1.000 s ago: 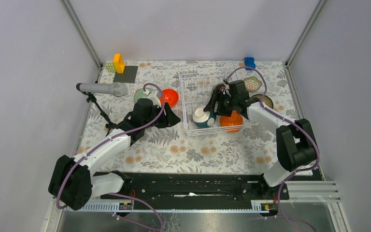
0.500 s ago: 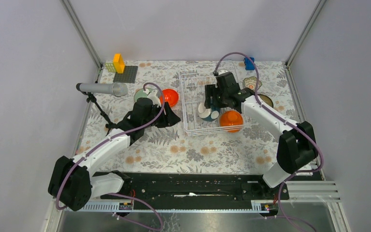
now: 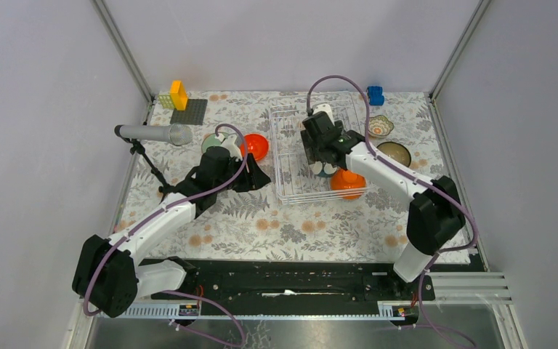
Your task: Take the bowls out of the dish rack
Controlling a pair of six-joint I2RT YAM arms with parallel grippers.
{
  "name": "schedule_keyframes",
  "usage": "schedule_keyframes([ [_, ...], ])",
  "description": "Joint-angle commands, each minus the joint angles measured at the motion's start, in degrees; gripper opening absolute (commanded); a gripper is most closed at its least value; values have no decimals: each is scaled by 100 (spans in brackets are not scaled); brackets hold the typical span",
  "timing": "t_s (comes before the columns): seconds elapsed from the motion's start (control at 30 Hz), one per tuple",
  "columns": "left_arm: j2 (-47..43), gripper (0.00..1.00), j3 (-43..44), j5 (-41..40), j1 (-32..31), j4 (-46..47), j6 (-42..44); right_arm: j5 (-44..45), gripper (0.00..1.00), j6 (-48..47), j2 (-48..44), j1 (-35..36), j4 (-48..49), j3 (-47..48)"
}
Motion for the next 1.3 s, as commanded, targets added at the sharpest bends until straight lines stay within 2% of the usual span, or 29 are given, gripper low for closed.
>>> schedule_keyframes([
  [0.0, -157, 55, 224, -62, -13, 147, 102, 684, 63, -145, 154, 202, -5, 333],
  [0.1, -167, 55, 200, -60, -12, 141, 108, 794, 71, -161, 320, 324, -5, 349],
  [0.23, -186, 55, 165, -88, -12, 138, 116, 775, 99, -225, 556, 492, -21, 364],
  [0.47, -254, 56, 160, -119, -8, 78, 139, -315, 100, -89, 482, 506, 85, 280],
  [0.6, -319, 55, 131, -145, -12, 46, 152, -594, 99, -45, 399, 510, 162, 224],
  [0.83, -355, 55, 85, -176, -11, 20, 158, -621, 86, 99, 296, 499, 169, 166],
  [1.1, -407, 56, 88, -199, -12, 2, 131, 308, 67, 883, 120, 306, 267, 111],
  [1.27, -432, 56, 81, -251, -12, -7, 124, 104, 58, 1352, 115, -36, 293, -36],
])
